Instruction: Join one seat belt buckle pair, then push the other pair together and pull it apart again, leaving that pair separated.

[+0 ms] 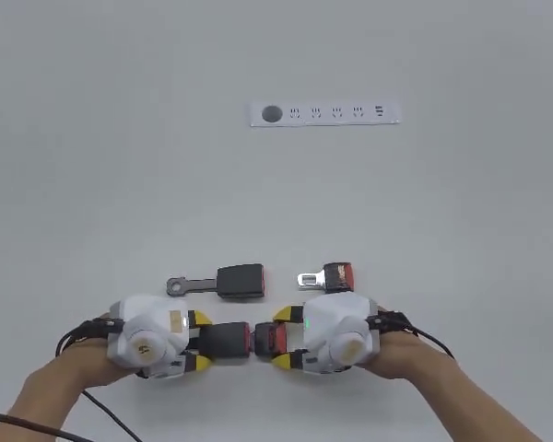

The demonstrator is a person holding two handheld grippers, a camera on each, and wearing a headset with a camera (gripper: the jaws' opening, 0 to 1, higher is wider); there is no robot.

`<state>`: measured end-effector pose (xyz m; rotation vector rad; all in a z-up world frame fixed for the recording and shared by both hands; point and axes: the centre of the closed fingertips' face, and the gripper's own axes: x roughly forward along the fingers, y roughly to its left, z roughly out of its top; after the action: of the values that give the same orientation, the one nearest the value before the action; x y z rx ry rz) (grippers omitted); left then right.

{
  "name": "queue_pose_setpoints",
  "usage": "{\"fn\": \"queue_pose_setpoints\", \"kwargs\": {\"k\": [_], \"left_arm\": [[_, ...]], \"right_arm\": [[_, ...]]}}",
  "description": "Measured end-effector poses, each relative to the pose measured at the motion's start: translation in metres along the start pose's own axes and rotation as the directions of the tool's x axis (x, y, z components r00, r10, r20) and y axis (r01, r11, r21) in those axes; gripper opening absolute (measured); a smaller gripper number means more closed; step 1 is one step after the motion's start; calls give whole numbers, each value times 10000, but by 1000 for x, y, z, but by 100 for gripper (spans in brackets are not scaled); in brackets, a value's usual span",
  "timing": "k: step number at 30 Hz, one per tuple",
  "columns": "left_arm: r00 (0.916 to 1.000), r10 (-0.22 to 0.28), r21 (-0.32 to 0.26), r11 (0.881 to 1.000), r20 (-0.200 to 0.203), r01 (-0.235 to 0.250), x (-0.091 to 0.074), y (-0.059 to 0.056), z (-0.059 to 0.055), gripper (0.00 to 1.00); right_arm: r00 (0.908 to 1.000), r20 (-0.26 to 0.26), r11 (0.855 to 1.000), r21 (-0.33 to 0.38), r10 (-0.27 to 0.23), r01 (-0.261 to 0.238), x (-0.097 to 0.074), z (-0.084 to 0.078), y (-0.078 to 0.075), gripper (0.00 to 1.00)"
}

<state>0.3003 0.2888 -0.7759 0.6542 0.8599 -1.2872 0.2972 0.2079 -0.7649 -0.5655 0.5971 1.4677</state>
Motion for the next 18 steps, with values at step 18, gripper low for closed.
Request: {"fn": "queue_pose_setpoints", "kwargs": {"k": [18], "left_arm": [[9988, 496, 10, 9988, -39, -496, -16, 2, 6, 42]], "right_arm": [[9992, -42, 9988, -304, -396, 394, -14, 11, -8, 38]]}}
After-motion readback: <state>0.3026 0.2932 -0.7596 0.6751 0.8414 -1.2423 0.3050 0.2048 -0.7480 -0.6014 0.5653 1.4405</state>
